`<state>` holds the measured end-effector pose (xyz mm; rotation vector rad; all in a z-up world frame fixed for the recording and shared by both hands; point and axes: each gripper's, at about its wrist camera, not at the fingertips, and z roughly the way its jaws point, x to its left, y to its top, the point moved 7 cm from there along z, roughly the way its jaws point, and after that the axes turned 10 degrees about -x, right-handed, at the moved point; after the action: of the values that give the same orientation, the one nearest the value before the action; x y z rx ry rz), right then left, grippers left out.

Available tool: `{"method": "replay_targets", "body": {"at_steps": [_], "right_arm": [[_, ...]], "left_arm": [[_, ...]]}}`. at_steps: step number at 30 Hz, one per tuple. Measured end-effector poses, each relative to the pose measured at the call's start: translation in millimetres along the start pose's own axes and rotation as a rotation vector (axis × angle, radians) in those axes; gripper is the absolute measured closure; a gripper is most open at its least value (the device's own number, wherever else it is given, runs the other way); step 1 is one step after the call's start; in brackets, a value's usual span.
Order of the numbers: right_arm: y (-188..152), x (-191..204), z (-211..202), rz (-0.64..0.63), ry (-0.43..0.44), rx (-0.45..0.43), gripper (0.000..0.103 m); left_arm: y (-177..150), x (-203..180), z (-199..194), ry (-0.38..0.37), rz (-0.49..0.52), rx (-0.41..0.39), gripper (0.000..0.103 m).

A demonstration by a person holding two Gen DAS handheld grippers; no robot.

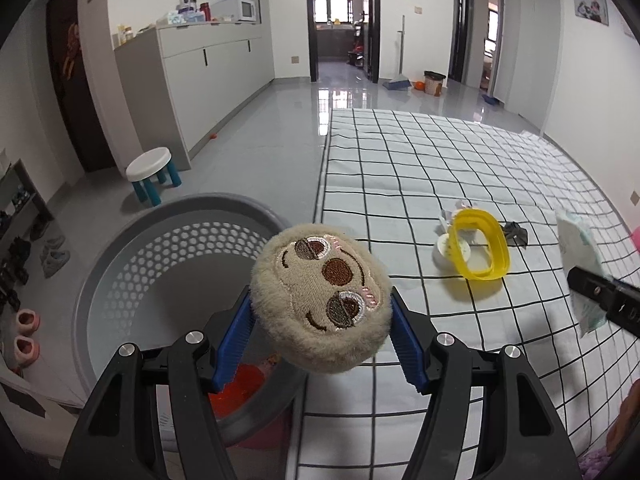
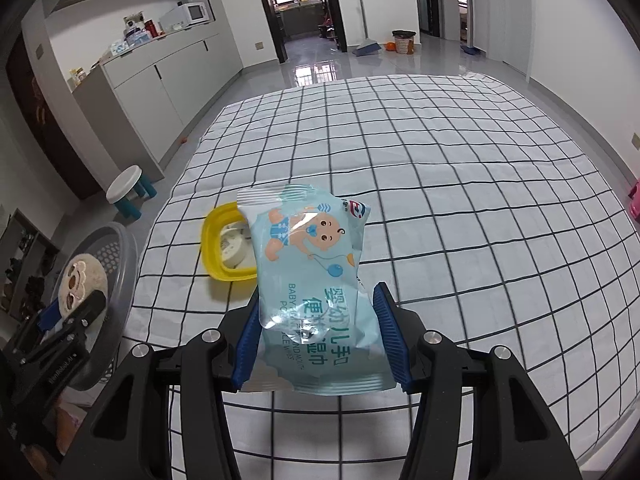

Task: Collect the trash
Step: 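Carry the sloth plush and wipes packet over the grey basket with both grippers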

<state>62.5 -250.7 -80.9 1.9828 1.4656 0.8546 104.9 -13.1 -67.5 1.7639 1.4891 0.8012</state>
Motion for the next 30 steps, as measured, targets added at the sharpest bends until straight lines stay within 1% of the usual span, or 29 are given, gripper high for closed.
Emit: {"method": "replay_targets", "body": {"at_steps": [7,14,16,19,25,30], "right_arm": [[-4,24,6,-0.029,0.039,0.019,0.052],[-1,51,7,-0.059,0.069,0.023,0.052],[2,61,6,-0.063,0.088,0.021,0.052],[7,80,3,-0.085,0.113,0.012,0.052],[15,121,4,-0.121,0.163,0.008,0.052],[20,161,7,-0.151,0.220,0.014,0.052]], "left_arm": [[4,24,-7,0.002,-0.031,-0.004,0.041],[11,47,-16,0.023,-0.044,-0.023,0.041],[13,53,-20,0.041,-0.038,-0.033,0.041],[15,63,-22,0.048,-0.046,-0.023,0.041],[20,90,-21,0.065,-0.100,-0.005,0.040],[27,117,-26,0.108,-0.118,-0.018,0.040]]}}
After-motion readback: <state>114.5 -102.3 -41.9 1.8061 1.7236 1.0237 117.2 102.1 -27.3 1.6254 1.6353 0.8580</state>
